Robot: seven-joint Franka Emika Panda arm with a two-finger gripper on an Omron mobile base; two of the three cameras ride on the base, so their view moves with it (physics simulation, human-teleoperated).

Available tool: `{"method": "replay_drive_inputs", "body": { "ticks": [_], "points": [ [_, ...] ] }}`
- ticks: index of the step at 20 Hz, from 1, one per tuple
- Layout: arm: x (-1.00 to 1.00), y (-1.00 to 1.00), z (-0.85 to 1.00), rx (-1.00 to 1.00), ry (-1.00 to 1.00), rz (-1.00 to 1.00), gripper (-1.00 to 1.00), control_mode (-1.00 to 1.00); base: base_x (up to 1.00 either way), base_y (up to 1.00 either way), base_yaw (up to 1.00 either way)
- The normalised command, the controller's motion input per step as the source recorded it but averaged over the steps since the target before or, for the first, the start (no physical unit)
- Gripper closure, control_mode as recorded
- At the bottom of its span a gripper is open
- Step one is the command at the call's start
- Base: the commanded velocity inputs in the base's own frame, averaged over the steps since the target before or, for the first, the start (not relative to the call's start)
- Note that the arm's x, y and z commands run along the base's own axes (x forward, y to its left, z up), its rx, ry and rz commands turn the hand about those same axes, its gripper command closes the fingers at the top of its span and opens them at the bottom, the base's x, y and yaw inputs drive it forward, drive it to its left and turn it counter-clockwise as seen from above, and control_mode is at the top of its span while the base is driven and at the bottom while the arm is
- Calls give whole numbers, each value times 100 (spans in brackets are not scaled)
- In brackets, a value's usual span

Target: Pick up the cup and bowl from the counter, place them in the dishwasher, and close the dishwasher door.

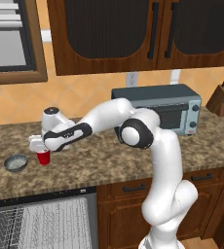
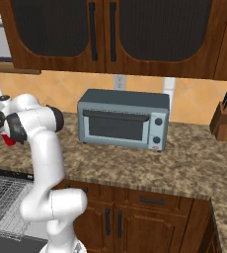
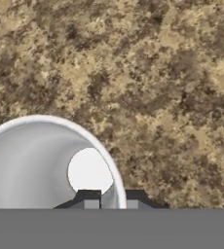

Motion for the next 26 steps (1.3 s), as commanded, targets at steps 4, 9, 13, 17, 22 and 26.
{"method": "replay_drive_inputs", "body": {
  "ticks": [4, 9, 13, 17, 22, 26],
  "points": [
    [-1, -20, -6, 0, 1, -1, 100, -100, 0, 0, 0],
    [-52, -68, -11, 7, 0, -11, 100, -100, 0, 0, 0],
    [-72, -53, -7, 7, 0, -5, 100, -100, 0, 0, 0],
    [-92, -19, 0, 4, 0, 0, 100, -100, 0, 0, 0],
    [-100, -13, -10, 2, 0, 0, 100, -100, 0, 0, 0],
    [-100, -3, -10, 0, -7, 3, 100, -100, 0, 0, 0]
  ]
}}
